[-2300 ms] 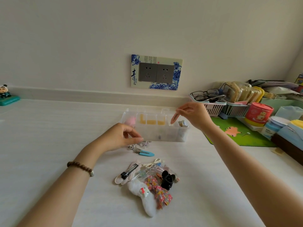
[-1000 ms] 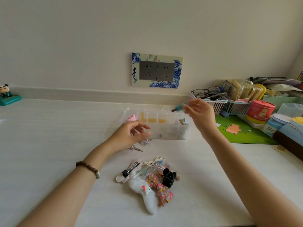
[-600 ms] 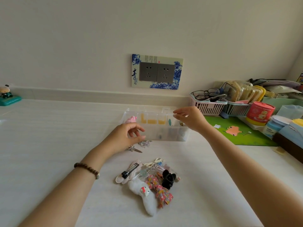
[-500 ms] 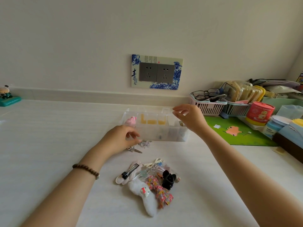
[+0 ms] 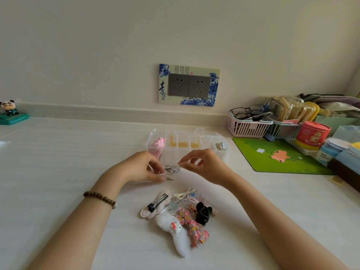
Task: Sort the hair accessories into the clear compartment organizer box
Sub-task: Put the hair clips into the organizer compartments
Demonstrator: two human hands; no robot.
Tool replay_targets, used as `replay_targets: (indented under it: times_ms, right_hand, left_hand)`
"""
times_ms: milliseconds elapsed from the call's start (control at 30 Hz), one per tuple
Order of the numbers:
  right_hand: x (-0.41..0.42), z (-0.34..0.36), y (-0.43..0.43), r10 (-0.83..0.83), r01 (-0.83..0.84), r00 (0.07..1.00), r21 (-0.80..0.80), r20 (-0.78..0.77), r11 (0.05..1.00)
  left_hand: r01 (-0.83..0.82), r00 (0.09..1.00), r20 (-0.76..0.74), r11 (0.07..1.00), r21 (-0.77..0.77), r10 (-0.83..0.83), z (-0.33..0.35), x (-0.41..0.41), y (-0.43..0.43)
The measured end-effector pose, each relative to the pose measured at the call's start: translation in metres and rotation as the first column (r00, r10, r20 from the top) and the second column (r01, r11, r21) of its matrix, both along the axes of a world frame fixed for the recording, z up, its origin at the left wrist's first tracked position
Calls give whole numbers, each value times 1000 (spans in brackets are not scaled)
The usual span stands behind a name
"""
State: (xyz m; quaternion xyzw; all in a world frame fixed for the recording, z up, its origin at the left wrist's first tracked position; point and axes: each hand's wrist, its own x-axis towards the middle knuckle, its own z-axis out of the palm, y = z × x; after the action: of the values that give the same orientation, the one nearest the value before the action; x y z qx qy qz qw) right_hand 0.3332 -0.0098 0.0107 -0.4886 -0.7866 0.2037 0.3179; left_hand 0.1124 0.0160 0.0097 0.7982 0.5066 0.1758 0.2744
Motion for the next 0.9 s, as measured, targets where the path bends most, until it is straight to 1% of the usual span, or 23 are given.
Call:
replay_targets:
  times_ms: [67, 133, 167, 233, 300, 433, 467, 533, 600, 633, 700, 767, 833, 900]
  right_hand:
    - [-2, -4, 0, 22, -21, 999, -28, 38, 999]
    - [-4, -7, 1, 15, -13, 1000, -48, 25, 999]
    - [-5, -8, 1, 11, -10, 1000, -55, 10, 998]
    - [-7, -10, 1, 13, -16, 999, -82, -44, 997]
    - [-8, -10, 0, 16, -39, 987, -144, -159, 989]
    - [-6, -7, 0, -1, -67, 946, -199, -324, 978]
    - [-4, -5, 0, -23, -66, 919, -211, -393, 975]
    - [-1, 0, -1, -72, -73, 837, -241, -543, 968]
    - [4, 8, -1, -109, -56, 778, -241, -619, 969]
    - [7, 13, 1, -127, -26, 762, -227, -635, 974]
    - [18, 24, 7, -187, 86, 741, -184, -645, 979]
    - [34, 36, 17, -267, 244, 740, -123, -617, 962]
    - [48, 42, 29, -329, 367, 773, -40, -543, 929]
    - [56, 42, 42, -381, 420, 820, -1, -427, 907]
  left_hand:
    - [-3, 1000, -13, 1000, -14, 3, -1, -2, 2]
    - [-7, 1000, -1, 1000, 1, 7, -1, -1, 2]
    - [-7, 1000, 30, 1000, 12, 7, -1, 1, 1]
    - [0, 989, 149, 999, 36, -5, 1, 7, -1]
    - [4, 966, 257, 997, 77, -23, 3, 13, -3]
    - [7, 923, 383, 995, 103, -46, 2, 20, -4]
    - [-1, 901, 431, 995, 101, -43, 1, 21, -5]
    - [-20, 861, 506, 993, 113, -40, 0, 25, -5]
    - [-28, 850, 524, 989, 147, -54, 1, 29, -5]
    - [-25, 845, 532, 988, 152, -61, 1, 30, -5]
    - [-35, 838, 544, 989, 146, -51, 0, 30, -3]
    - [-70, 872, 489, 982, 176, -25, -3, 27, 0]
    - [-81, 913, 408, 976, 200, -8, -7, 23, 4]
    - [-68, 936, 353, 981, 180, 1, -12, 22, 7]
